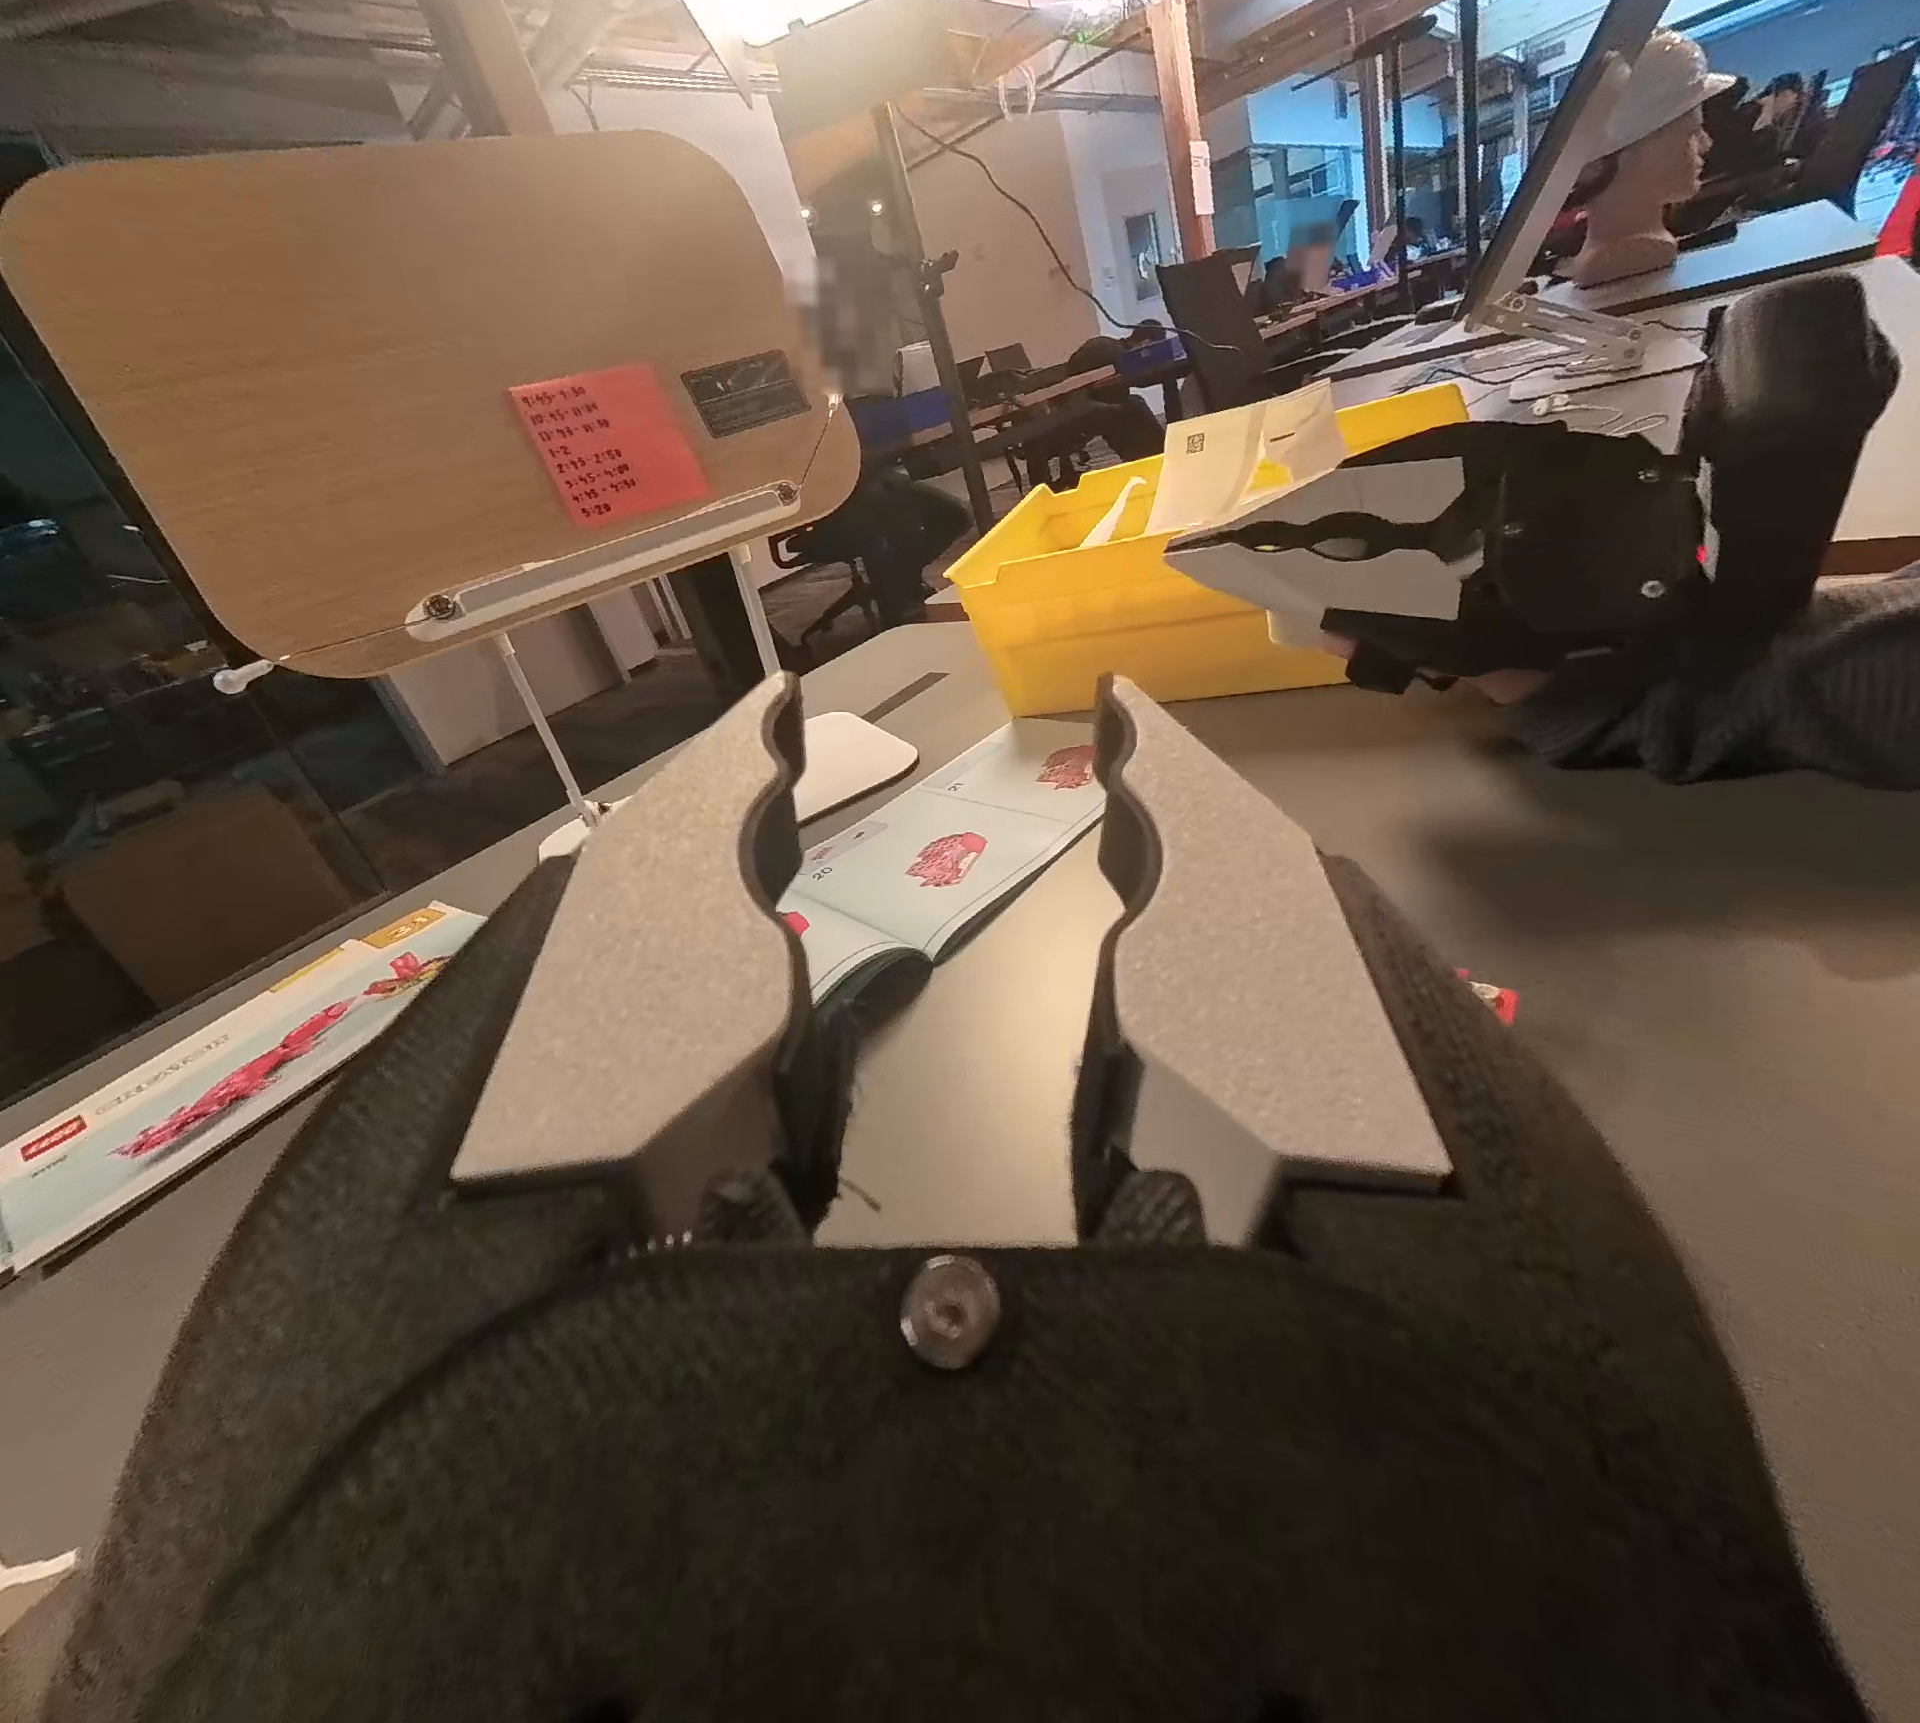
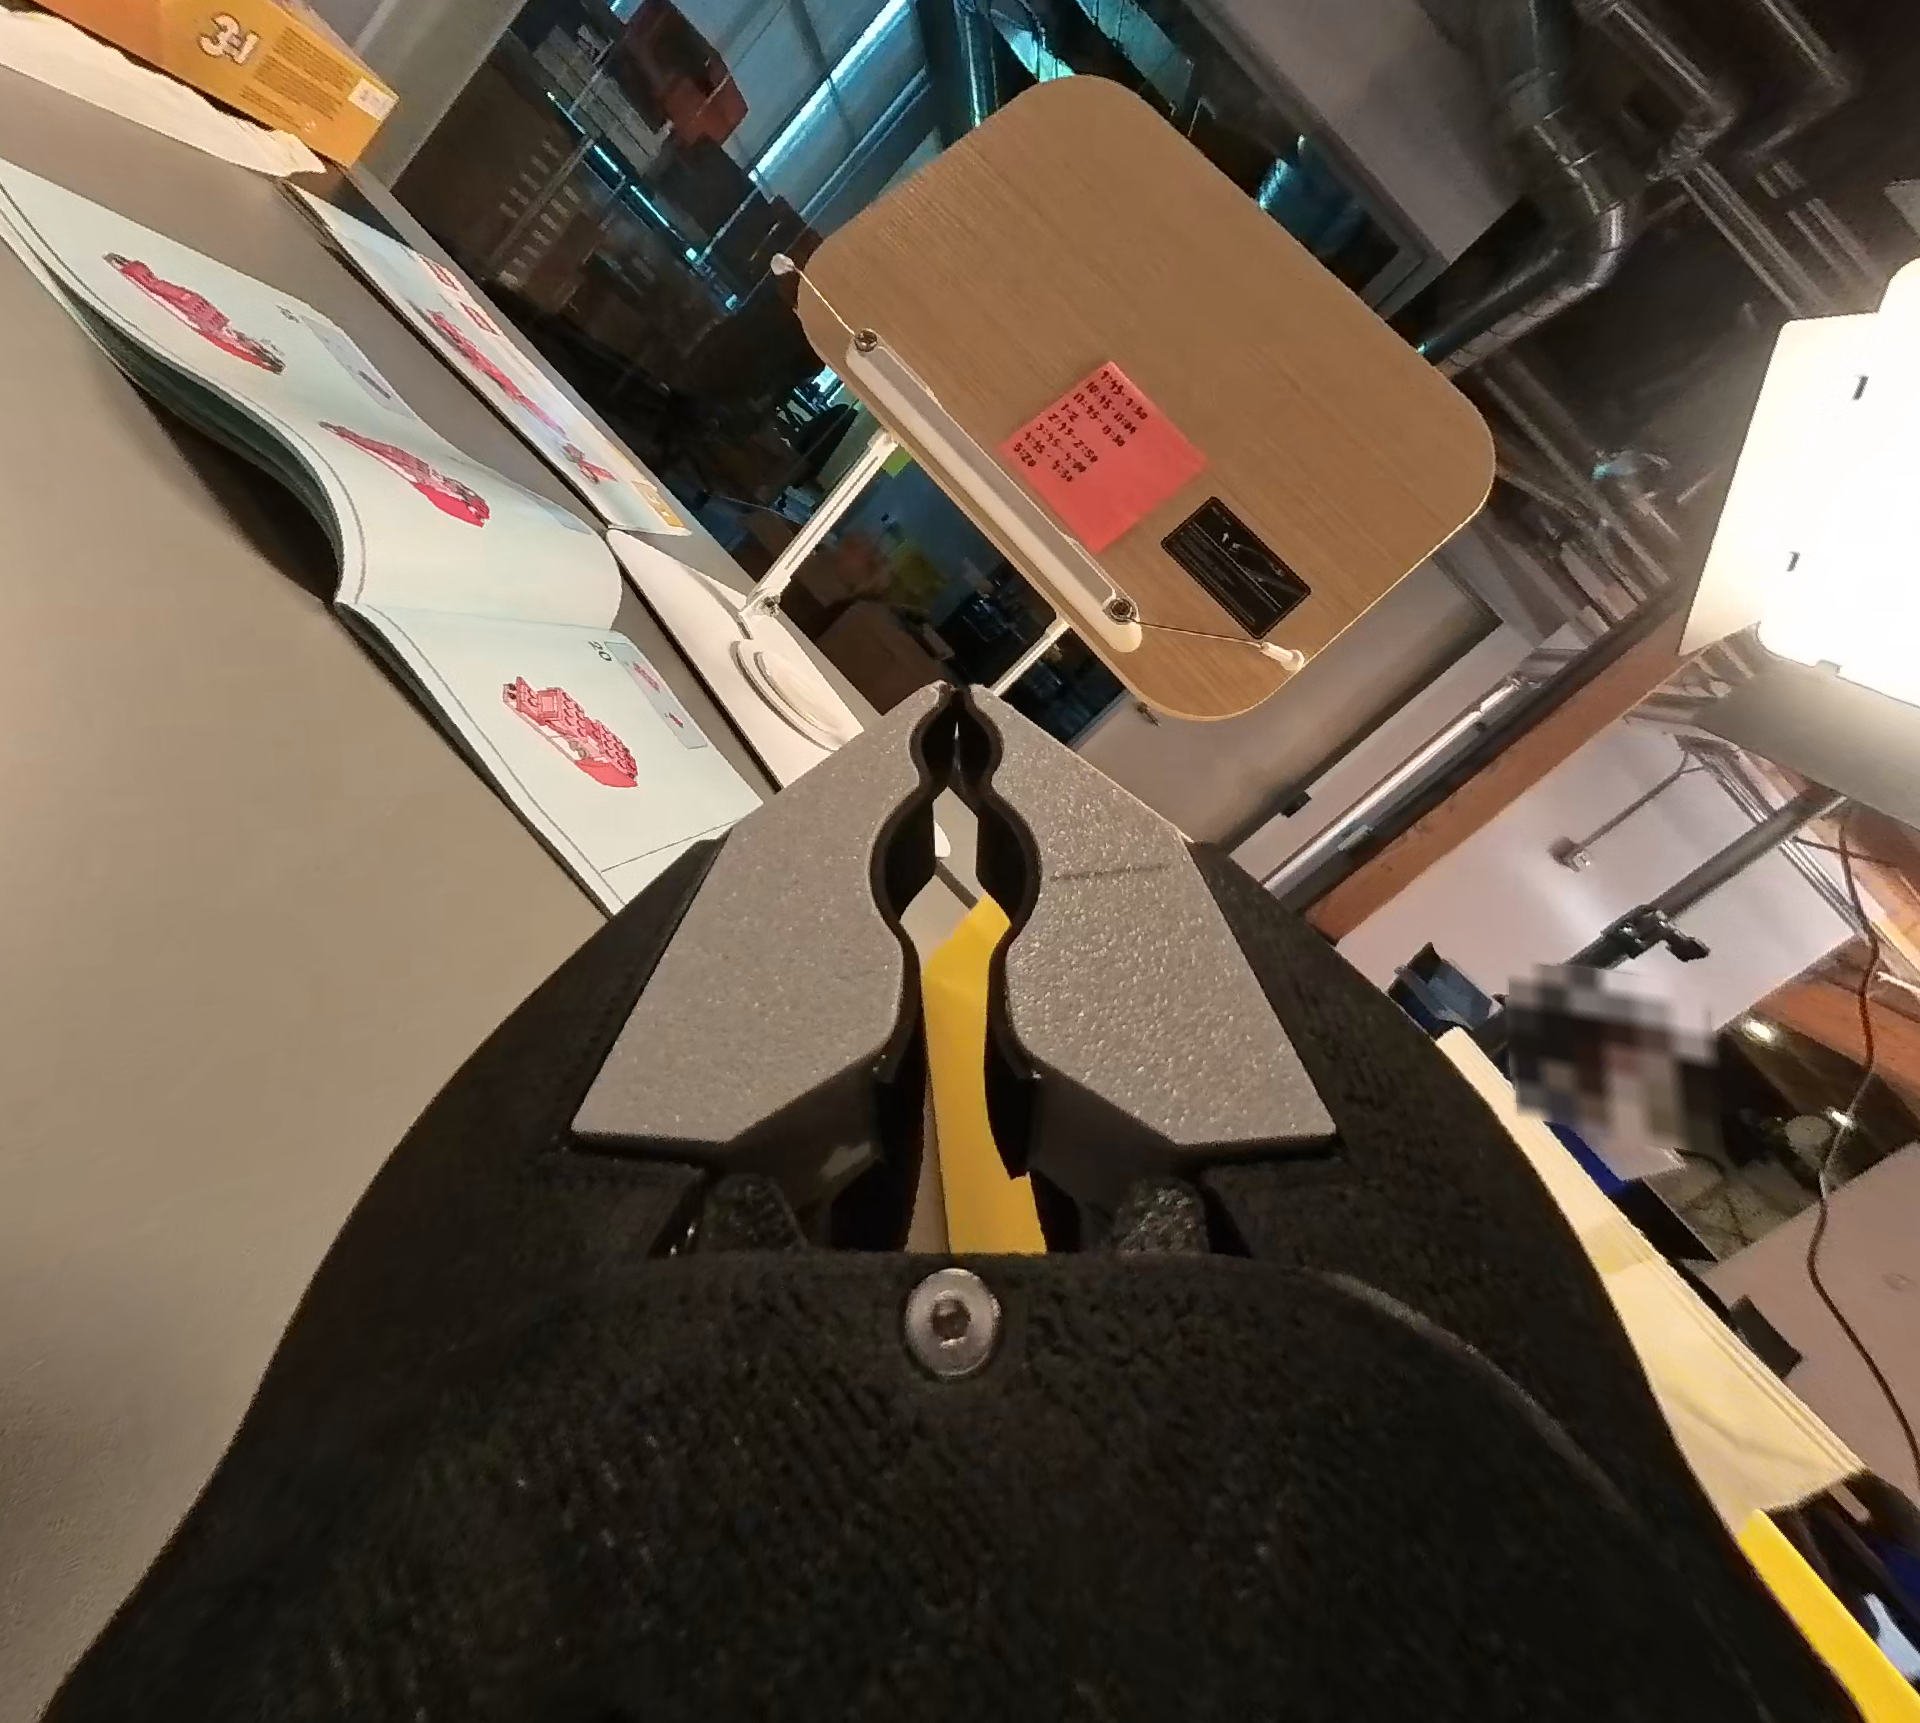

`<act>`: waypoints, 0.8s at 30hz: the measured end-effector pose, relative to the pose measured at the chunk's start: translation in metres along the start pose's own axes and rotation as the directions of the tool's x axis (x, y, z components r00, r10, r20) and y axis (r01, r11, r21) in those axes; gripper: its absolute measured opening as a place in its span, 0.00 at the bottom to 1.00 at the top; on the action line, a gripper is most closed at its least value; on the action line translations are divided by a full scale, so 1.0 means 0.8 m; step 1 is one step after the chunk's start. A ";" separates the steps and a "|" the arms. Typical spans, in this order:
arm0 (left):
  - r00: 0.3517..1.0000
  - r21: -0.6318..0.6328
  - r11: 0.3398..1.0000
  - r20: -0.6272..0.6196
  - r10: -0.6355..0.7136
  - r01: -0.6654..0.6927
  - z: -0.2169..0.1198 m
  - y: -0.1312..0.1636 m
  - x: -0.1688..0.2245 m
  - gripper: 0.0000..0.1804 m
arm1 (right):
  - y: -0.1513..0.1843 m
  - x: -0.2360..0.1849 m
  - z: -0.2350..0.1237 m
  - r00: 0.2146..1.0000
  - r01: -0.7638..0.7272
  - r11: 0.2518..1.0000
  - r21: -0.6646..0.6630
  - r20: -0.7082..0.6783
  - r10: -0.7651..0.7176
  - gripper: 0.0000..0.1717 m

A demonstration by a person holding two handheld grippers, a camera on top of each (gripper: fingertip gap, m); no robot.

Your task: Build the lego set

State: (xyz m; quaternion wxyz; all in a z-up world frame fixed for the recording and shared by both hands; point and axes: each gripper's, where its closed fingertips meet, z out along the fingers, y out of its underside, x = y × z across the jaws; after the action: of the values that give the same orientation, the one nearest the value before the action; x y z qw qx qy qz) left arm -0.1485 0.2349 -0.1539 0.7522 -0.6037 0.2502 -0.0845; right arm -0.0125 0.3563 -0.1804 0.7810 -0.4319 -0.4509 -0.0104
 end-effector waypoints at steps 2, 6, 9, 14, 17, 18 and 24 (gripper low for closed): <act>1.000 -0.002 1.000 -0.002 0.000 0.000 0.000 0.001 0.000 0.30 | 0.000 -0.001 0.000 1.000 -0.002 1.000 0.001 0.005 0.002 0.00; 1.000 -0.007 1.000 -0.003 -0.003 0.003 0.000 0.003 0.000 0.30 | 0.000 -0.002 0.000 1.000 -0.005 1.000 0.002 0.011 0.005 0.00; 1.000 -0.011 1.000 -0.005 -0.003 0.003 0.001 0.005 0.001 0.30 | 0.000 -0.003 0.000 1.000 -0.005 1.000 0.002 0.019 0.005 0.00; 1.000 -0.014 1.000 -0.011 -0.002 0.002 0.001 0.006 0.002 0.30 | 0.000 -0.006 0.001 1.000 -0.003 1.000 0.004 0.028 0.003 0.00; 1.000 -0.019 1.000 -0.017 -0.009 0.009 0.001 0.007 0.003 0.30 | 0.000 -0.007 0.001 0.999 0.000 1.000 0.004 0.034 0.000 0.00; 1.000 -0.020 1.000 -0.019 -0.011 0.011 0.002 0.007 0.004 0.29 | 0.000 -0.008 0.001 0.999 0.002 1.000 0.005 0.035 -0.002 0.00; 1.000 -0.025 1.000 -0.026 -0.010 0.010 0.002 0.009 0.006 0.29 | -0.001 -0.009 0.001 0.999 0.003 1.000 0.006 0.039 -0.003 0.00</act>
State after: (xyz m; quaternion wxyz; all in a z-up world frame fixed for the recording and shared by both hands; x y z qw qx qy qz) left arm -0.1448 0.2364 -0.1615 0.7407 -0.6132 0.2581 -0.0931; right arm -0.0174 0.3538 -0.1849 0.7733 -0.4291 -0.4667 -0.0021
